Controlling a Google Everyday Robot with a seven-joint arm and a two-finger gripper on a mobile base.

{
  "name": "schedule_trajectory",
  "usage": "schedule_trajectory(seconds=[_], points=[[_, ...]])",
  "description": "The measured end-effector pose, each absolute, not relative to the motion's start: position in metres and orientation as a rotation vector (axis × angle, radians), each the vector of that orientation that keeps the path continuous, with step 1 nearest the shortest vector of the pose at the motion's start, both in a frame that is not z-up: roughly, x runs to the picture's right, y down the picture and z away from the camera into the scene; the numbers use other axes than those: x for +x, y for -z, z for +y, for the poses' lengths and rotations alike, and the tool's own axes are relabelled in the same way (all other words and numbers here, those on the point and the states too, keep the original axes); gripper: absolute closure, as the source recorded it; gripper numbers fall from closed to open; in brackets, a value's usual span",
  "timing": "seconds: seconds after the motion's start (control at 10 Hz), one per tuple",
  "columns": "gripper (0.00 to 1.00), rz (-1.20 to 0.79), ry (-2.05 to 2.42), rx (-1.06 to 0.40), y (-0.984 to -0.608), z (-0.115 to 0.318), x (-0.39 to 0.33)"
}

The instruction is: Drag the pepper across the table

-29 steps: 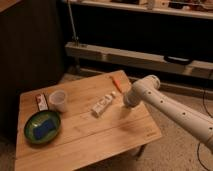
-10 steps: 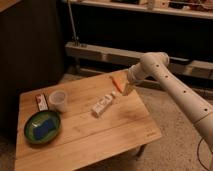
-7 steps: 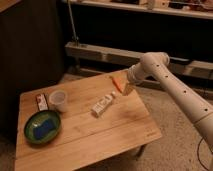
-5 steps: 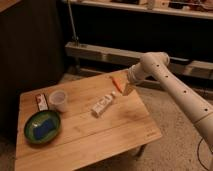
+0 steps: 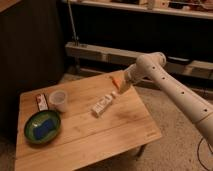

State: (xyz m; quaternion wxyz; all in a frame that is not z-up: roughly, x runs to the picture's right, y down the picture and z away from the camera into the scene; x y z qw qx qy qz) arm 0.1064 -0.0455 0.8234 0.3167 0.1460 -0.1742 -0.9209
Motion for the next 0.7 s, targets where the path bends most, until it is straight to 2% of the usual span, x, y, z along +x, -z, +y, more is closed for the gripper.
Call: schedule_trajectory(seconds=[0.4,0.5,0.7], points=[[0.2,-0.466,2.248,0.36,-0.826,-0.047,0.108],[0.2,-0.47,2.257,0.325,-0.828,-0.048,0.108],[0.2,-0.482,2.172,0.157,-0.841,-0.06,0.103]])
